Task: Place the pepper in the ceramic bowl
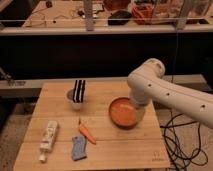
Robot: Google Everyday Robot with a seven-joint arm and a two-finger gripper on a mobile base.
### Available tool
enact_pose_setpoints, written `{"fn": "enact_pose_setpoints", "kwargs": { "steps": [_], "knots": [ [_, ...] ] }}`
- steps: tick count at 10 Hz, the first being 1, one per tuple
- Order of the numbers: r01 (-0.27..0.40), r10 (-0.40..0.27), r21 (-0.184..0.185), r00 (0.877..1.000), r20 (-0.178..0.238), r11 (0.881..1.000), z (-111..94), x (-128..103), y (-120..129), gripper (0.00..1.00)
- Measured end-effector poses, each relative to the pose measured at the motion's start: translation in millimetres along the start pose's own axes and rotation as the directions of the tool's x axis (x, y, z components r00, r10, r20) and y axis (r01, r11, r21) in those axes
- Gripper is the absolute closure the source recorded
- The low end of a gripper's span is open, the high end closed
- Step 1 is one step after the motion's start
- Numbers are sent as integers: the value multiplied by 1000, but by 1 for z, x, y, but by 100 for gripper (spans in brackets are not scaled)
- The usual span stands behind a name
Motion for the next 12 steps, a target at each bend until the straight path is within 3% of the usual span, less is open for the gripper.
{"fn": "enact_pose_setpoints", "kwargs": {
  "steps": [6,9,12],
  "knots": [
    [80,-80,28,997,10,996,-1,-53,-6,20],
    [133,-133,34,991,12,991,-1,-66,-6,20],
    [194,-195,43,981,20,980,3,-104,-6,20]
  ]
}}
